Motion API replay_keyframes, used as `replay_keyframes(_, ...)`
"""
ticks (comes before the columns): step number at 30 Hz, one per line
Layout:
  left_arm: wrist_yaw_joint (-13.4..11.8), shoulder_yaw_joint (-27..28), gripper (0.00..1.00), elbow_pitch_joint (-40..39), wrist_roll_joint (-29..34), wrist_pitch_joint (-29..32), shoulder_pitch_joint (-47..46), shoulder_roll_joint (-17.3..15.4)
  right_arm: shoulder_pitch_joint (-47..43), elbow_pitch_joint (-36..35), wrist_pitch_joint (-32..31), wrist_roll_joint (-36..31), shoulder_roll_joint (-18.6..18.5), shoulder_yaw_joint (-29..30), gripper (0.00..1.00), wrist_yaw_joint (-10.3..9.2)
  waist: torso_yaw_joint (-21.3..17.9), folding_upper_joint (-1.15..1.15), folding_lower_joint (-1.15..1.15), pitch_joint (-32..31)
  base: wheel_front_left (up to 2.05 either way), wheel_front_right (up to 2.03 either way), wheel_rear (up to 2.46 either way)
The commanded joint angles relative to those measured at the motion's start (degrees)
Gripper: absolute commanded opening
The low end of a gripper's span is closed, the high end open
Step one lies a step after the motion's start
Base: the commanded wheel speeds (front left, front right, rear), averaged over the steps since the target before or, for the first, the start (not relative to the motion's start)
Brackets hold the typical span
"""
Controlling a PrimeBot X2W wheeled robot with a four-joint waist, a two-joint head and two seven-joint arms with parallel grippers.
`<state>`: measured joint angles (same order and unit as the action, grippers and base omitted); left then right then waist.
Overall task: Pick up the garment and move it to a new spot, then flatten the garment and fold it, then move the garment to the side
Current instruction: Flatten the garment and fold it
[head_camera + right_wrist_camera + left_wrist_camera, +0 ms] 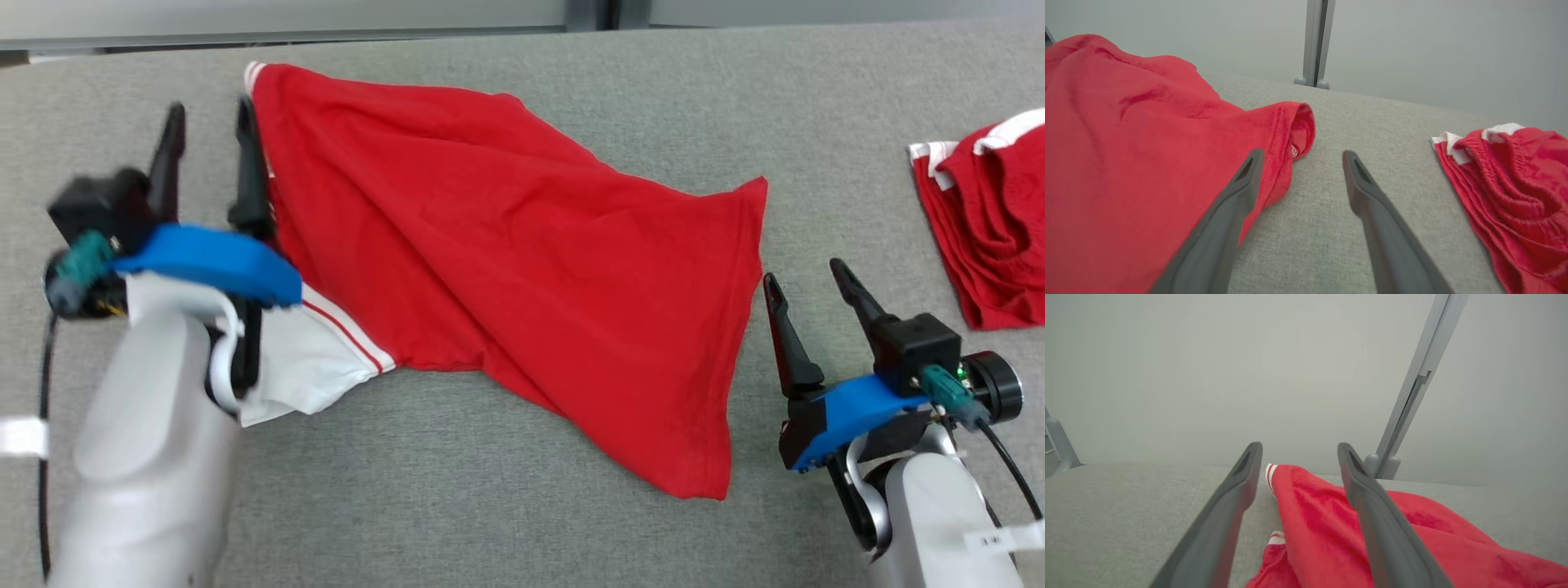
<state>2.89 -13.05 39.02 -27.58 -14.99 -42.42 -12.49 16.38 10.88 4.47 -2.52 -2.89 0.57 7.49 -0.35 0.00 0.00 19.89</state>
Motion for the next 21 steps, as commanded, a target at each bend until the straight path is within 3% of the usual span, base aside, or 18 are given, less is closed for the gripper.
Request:
replay_keyframes(1, -0.25, 0.23, 1.00, -2.11, 0.54, -0.25, 2.54, 0.15, 1.42, 1.20, -1.39, -0.84, -0.01, 0.38, 1.00, 0.01, 0.46, 0.00, 0.00, -0.46, 0.00, 0.00, 0.00)
replay_keyframes(14, -3.37, 1.98, 1.00, -21.51, 0.59, -0.26, 26.74, 3.21, 7.97, 17.75, -13.18, 1.89, -0.02, 1.42, 1.00, 0.01, 4.94, 0.00, 0.00, -3.83, 0.00, 0.00, 0.00)
replay_keyframes(15, -3.64, 2.26, 1.00, -22.61, 0.38, -0.25, 28.05, 3.39, 8.76, 19.00, -13.96, 2.86, -0.03, 1.18, 0.76, 0.01, 5.22, 0.00, 0.00, -3.89, 0.00, 0.00, 0.00)
replay_keyframes(16, -3.93, 2.51, 1.00, -23.69, 0.20, -0.26, 29.23, 3.55, 9.44, 20.23, -14.77, 3.56, -0.03, 0.99, 0.39, 0.01, 5.50, 0.00, 0.00, -3.94, 0.00, 0.00, 0.00)
replay_keyframes(17, -4.20, 2.69, 1.00, -24.75, 0.04, -0.26, 30.24, 3.72, 10.06, 21.35, -15.45, 4.08, -0.09, 0.76, 0.24, 0.01, 5.78, 0.00, 0.00, -3.98, 0.00, 0.00, 0.00)
replay_keyframes(18, -4.49, 2.79, 1.00, -25.80, 0.04, -0.26, 31.15, 3.91, 10.70, 22.24, -15.84, 4.58, -0.46, 0.62, 0.00, 0.01, 6.13, 0.00, 0.00, -4.00, 0.00, 0.00, 0.00)
replay_keyframes(21, -4.90, 3.21, 1.00, -28.40, 0.13, -0.26, 33.50, 4.14, 13.09, 23.79, -16.14, 5.64, -2.83, 0.46, 0.00, -0.01, 7.13, 0.00, 0.00, -4.01, 0.00, 0.00, 0.00)
